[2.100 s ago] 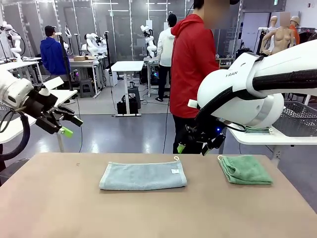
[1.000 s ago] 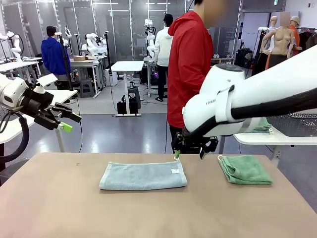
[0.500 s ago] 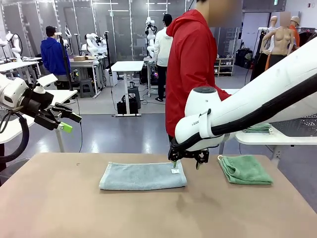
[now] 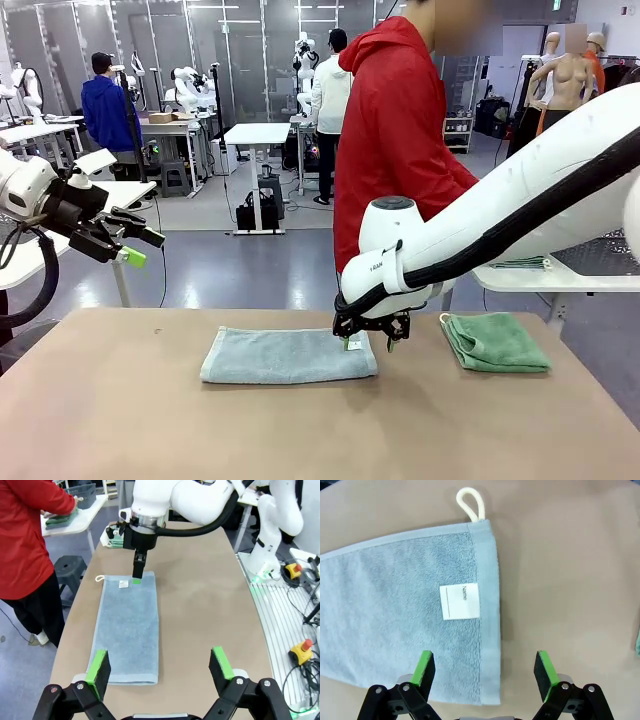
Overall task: Fold the towels and place them in the basket.
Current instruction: When a person lays out a Towel with hook on the table, fold it in half twice.
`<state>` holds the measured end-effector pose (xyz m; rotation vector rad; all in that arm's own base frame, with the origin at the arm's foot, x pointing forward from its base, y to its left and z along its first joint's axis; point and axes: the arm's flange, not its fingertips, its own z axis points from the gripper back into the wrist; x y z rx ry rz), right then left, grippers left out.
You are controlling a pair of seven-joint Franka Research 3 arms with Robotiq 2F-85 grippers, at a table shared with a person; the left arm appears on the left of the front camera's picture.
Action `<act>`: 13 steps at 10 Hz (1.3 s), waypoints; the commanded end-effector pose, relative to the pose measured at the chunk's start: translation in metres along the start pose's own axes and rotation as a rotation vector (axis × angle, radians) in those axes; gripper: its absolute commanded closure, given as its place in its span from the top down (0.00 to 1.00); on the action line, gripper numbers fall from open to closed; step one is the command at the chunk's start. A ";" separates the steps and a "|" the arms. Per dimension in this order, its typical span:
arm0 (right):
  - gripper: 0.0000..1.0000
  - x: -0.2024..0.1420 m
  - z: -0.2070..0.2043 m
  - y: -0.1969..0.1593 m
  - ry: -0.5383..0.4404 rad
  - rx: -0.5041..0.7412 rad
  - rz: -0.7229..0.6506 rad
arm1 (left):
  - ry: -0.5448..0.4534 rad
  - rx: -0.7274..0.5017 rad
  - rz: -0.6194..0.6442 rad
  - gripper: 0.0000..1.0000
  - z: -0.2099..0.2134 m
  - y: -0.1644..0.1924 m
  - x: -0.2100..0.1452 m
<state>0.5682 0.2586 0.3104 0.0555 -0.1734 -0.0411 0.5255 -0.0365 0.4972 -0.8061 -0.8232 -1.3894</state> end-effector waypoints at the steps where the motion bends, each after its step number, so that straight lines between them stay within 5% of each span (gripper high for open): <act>1: 1.00 0.009 -0.011 0.010 -0.031 -0.035 -0.035 | 0.010 -0.003 -0.004 1.00 0.001 0.000 0.000; 3: 1.00 0.011 -0.019 0.009 -0.025 -0.018 -0.031 | 0.010 -0.003 -0.004 1.00 0.001 0.000 0.000; 4: 0.80 0.012 -0.022 0.009 -0.026 -0.005 -0.031 | 0.010 -0.003 -0.004 1.00 0.001 0.000 0.000; 7: 0.80 0.011 -0.023 0.012 -0.007 -0.004 -0.041 | 0.010 -0.003 -0.004 1.00 0.001 0.000 0.000; 8: 0.64 0.012 -0.024 0.013 -0.016 -0.005 -0.037 | 0.010 -0.003 -0.004 1.00 0.001 0.000 0.000; 13: 0.64 0.014 -0.027 0.016 -0.018 -0.002 -0.029 | 0.010 -0.003 -0.004 1.00 0.001 0.000 0.000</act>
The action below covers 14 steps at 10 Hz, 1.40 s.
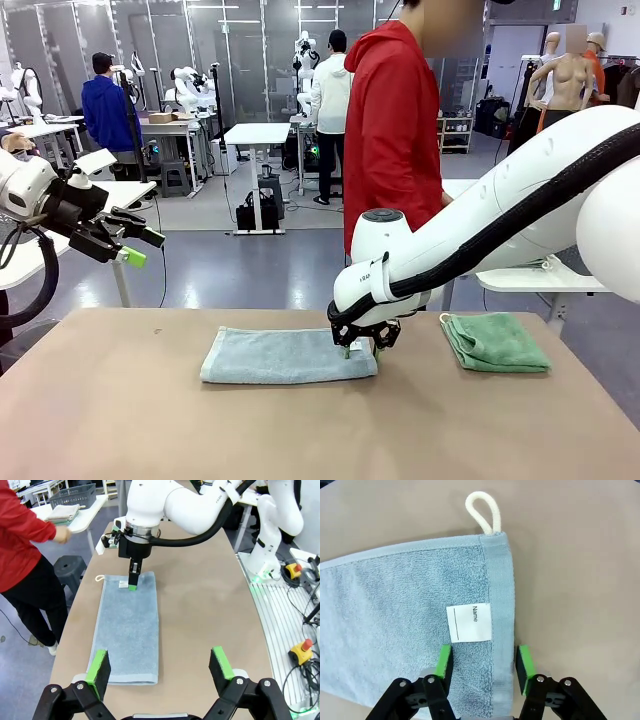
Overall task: Fold the towels and place them in the basket.
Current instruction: When a person lays out a Towel with hook on the table, fold it in half twice.
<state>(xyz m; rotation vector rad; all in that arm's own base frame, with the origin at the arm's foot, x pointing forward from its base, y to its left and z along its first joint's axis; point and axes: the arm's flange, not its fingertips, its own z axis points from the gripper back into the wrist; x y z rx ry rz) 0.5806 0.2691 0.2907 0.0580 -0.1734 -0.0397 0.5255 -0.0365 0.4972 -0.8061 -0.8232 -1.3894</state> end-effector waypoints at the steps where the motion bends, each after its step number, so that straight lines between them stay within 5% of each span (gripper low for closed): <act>1: 0.64 0.006 -0.006 0.007 -0.015 -0.005 -0.027 | 0.010 -0.003 -0.004 1.00 0.001 0.000 0.000; 2: 0.44 0.007 -0.006 0.008 -0.005 -0.013 -0.028 | 0.010 -0.003 -0.004 1.00 0.001 0.000 0.000; 3: 0.44 0.007 -0.007 0.009 -0.007 -0.016 -0.024 | 0.010 -0.003 -0.004 1.00 0.001 0.000 0.000; 4: 0.24 0.008 -0.007 0.010 -0.025 -0.043 -0.027 | 0.010 -0.003 -0.004 1.00 0.001 0.000 0.000; 5: 0.39 0.007 -0.007 0.010 -0.025 -0.053 -0.026 | 0.010 -0.003 -0.004 1.00 0.001 0.000 0.000; 6: 0.04 0.007 -0.007 0.009 -0.027 -0.062 -0.027 | 0.010 -0.003 -0.004 1.00 0.001 0.000 0.000; 7: 0.19 0.007 -0.007 0.008 -0.024 -0.068 -0.027 | 0.010 -0.003 -0.004 1.00 0.001 0.000 0.000; 8: 0.00 0.006 -0.007 0.006 -0.021 -0.075 -0.029 | 0.010 -0.003 -0.004 1.00 0.001 0.000 0.000; 14: 0.00 -0.012 0.022 -0.061 -0.006 -0.068 0.025 | 0.010 -0.003 -0.004 1.00 0.001 0.000 0.000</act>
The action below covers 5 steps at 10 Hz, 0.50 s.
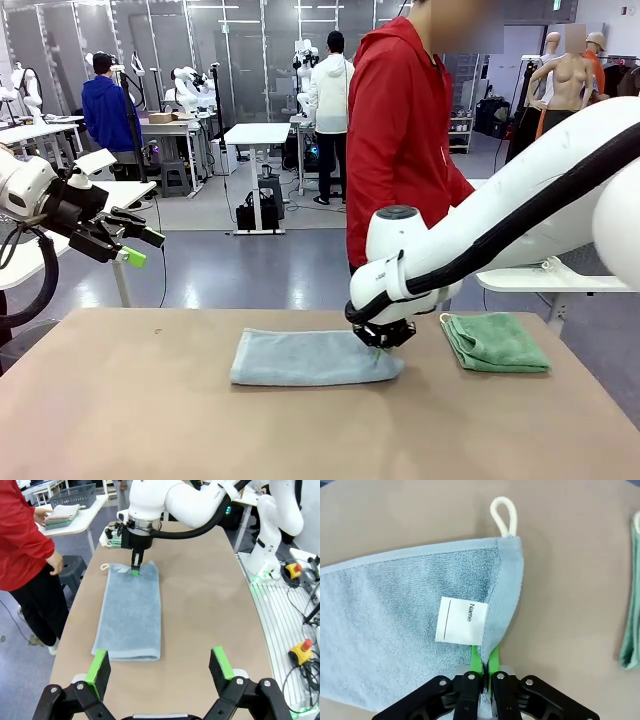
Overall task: Fold the towels and place them in the basket.
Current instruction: When a person lays out a Towel with hook on the table, fold it in half twice.
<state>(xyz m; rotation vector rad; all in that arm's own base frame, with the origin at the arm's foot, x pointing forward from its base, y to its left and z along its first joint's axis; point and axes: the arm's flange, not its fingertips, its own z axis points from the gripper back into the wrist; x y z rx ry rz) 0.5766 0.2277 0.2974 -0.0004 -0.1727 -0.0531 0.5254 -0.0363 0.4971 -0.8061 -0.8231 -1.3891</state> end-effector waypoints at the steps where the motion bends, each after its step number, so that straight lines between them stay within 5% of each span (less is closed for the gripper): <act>1: 0.00 -0.013 0.015 -0.037 0.005 -0.017 0.028 | 0.010 -0.003 -0.004 1.00 0.001 0.000 0.000; 5: 0.00 -0.009 0.034 -0.079 -0.085 -0.053 0.008 | 0.010 -0.003 -0.004 1.00 0.001 0.000 0.000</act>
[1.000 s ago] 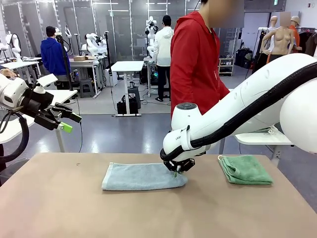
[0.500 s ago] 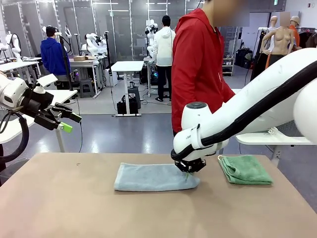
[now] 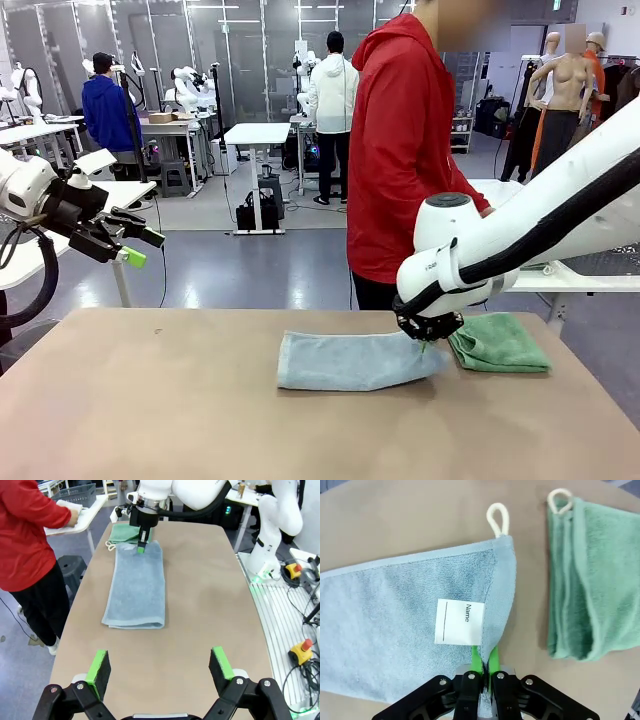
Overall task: Fold the towels and place them in the basket.
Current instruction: When a person lays out a Towel with hook on the table, fold it in half twice.
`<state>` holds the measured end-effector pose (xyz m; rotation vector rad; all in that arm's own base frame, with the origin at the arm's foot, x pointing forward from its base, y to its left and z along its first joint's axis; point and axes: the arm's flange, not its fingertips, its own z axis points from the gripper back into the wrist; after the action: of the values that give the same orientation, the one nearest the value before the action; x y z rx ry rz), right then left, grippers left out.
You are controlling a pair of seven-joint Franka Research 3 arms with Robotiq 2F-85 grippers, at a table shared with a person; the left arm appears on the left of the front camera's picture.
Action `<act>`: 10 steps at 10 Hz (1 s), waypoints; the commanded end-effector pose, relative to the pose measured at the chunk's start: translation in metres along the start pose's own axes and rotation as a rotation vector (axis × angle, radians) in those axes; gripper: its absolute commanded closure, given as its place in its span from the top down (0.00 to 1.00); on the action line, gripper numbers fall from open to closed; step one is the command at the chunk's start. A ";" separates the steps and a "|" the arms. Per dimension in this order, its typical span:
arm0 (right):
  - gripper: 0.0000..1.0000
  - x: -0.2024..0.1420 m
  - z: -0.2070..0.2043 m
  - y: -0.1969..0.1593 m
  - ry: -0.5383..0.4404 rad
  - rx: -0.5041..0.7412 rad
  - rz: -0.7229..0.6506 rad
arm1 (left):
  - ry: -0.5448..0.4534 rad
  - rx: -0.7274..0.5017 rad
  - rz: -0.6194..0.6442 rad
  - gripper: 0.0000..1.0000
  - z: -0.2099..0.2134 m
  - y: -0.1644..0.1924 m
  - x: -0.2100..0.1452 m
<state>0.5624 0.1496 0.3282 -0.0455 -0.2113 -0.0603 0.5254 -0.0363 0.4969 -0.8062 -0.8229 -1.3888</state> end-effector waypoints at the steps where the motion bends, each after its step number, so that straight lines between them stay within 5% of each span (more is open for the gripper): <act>1: 0.00 -0.003 0.006 0.001 -0.052 -0.006 0.017 | 0.010 -0.003 -0.004 1.00 0.001 0.000 0.000; 6: 0.00 -0.003 0.063 0.100 -0.090 -0.066 0.059 | 0.010 -0.003 -0.004 1.00 0.001 0.000 0.000; 10: 0.00 0.009 0.058 0.189 -0.059 -0.070 0.054 | 0.010 -0.003 -0.004 1.00 0.001 0.000 0.000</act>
<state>0.5531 0.3274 0.3863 -0.0978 -0.2708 0.0325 0.5253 -0.0366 0.4968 -0.8066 -0.8225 -1.3893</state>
